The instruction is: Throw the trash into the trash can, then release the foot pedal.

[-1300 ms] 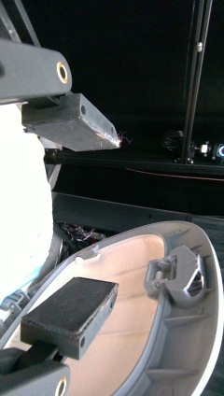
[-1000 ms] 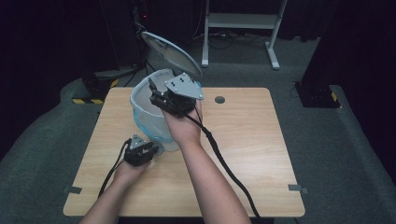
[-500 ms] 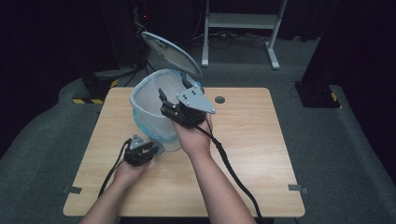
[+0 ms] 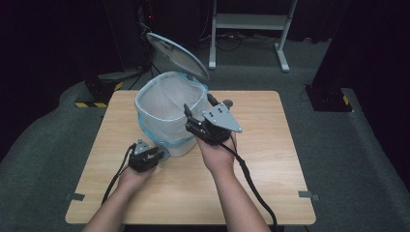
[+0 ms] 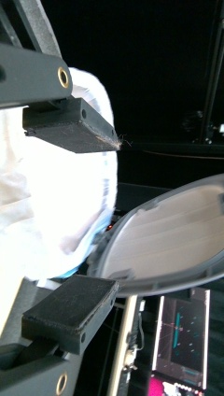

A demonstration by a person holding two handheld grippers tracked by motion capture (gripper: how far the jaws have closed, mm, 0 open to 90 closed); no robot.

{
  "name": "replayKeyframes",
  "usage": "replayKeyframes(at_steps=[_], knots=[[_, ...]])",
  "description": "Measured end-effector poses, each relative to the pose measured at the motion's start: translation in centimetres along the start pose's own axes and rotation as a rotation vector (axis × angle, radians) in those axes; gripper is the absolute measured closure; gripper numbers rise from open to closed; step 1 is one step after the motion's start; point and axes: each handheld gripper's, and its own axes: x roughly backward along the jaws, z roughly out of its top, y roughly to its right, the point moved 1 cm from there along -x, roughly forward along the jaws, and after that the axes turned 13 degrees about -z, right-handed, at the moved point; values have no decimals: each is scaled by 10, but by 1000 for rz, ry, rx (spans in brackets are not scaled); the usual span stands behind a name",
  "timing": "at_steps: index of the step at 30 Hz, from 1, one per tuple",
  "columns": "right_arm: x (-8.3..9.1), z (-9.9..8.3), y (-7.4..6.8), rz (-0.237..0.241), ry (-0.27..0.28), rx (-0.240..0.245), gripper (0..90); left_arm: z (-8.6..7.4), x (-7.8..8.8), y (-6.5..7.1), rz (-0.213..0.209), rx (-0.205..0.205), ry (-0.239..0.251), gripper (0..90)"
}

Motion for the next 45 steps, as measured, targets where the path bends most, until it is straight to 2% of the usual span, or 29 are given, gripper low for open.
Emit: replayKeyframes(at_steps=[3,5,7,9,10,13,14,16,17,18,20,23,24,29,31,32,33,35,36,37,39,40,41,43,44,45], knots=[[4,-6,4,-9,-13,2,278,0,0,0,1,0,0,635],[13,-18,10,-20,-31,7,278,0,0,0,1,-1,0,635],[16,-22,12,-27,-37,10,278,0,0,0,2,-4,-2,635],[22,-37,19,-50,-48,19,280,0,0,0,5,-4,-2,635],[22,-37,19,-50,-48,19,280,0,0,0,5,-4,-2,634],[25,-54,27,-68,-81,9,280,0,0,0,5,-3,1,635],[27,-65,33,-83,-97,10,280,0,0,0,4,-3,0,635],[28,-70,36,-88,-108,11,280,0,0,0,4,-4,-2,635],[30,-82,43,-99,-130,5,279,0,0,0,4,-4,-3,635],[30,-82,43,-99,-130,5,279,0,0,0,4,-5,-2,635],[33,-93,51,-113,-151,1,280,0,0,0,3,-5,-2,635],[35,-117,67,-138,-210,-12,289,0,0,0,4,-4,-2,635],[35,-117,67,-138,-210,-12,289,0,0,0,5,-5,-2,635],[33,-146,90,-171,-299,-26,285,0,0,0,5,-5,-2,635],[32,-151,94,-179,-313,-29,285,0,0,0,5,-5,-2,635],[32,-161,101,-189,-347,-46,281,0,0,0,5,-4,-2,635],[32,-161,101,-189,-347,-46,281,0,0,1,6,-4,-2,635],[32,-175,108,-206,-388,-44,279,0,0,1,6,-4,-2,635],[32,-175,108,-206,-388,-44,279,0,0,1,6,-4,-2,635],[33,-182,113,-214,-416,-42,278,0,0,1,6,-4,-2,635],[35,-186,114,-217,-429,-41,276,0,0,1,6,-4,-2,635],[37,-192,118,-221,-458,-36,270,0,0,1,6,-4,-2,635],[37,-192,118,-221,-458,-36,270,0,0,1,6,-4,-2,635],[39,-200,122,-227,-513,-25,252,0,0,1,7,-4,-2,635],[43,-209,125,-224,-562,-9,243,0,0,1,7,-4,-1,635],[43,-209,125,-224,-562,-9,243,0,0,1,7,-4,-1,635]])
